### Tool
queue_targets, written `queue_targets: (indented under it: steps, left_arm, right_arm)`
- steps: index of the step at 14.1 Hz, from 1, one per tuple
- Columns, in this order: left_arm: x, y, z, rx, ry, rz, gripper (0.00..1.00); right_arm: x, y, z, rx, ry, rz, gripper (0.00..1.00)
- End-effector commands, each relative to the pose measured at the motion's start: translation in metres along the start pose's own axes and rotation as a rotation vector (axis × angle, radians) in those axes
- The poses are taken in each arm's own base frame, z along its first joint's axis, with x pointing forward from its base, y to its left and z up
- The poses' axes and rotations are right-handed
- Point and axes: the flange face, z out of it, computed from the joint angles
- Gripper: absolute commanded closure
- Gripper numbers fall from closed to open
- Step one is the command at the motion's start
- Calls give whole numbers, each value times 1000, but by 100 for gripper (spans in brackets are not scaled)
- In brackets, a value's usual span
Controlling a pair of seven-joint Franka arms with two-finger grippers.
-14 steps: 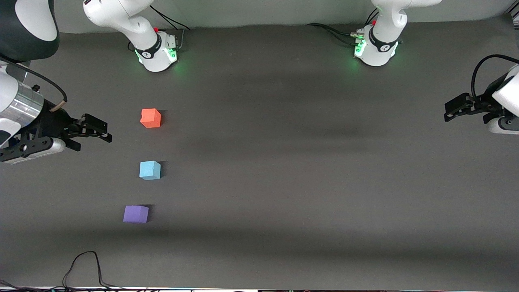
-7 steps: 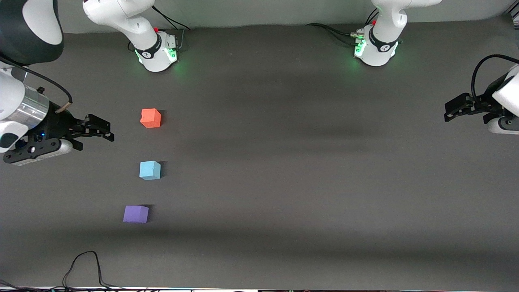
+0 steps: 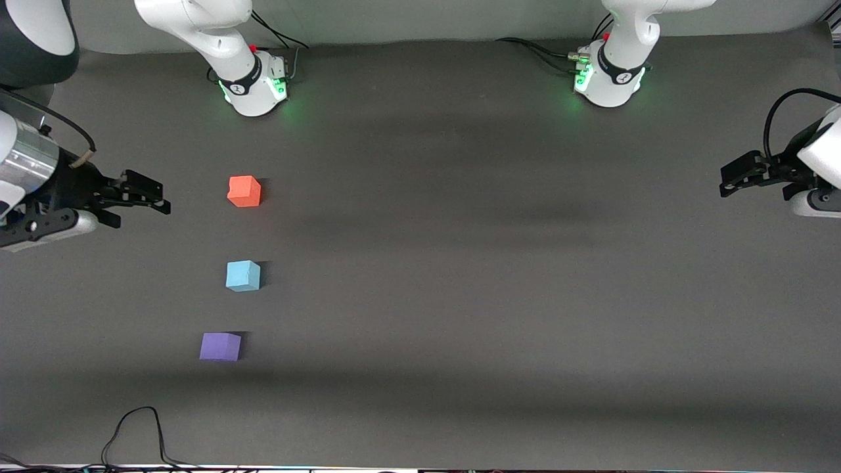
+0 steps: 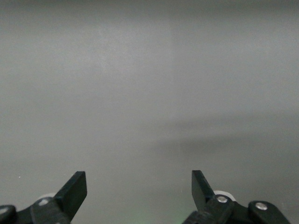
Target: Place blue block between orange and purple blocks
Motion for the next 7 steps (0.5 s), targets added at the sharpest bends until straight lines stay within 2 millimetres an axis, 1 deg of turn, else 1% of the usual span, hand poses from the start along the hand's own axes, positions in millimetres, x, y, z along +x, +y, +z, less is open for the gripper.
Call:
queue_targets:
  steps: [1,2,4,7]
  left_arm:
    - [-1,2,-1,-4,13,11,0]
    - [-1,2,-1,-4,13,11,0]
    - [-1,2,-1,-4,13,11,0]
    - [-1,2,-1,-4,16,11,0]
  right_arm:
    - [-18,-2,-3,-71,-10,35,0]
    - [-21,2,2,-86,-23,47,0]
    - [-24,12,0,-85,-21,64,0]
    - [-23,10,0,-86,-20,62,0]
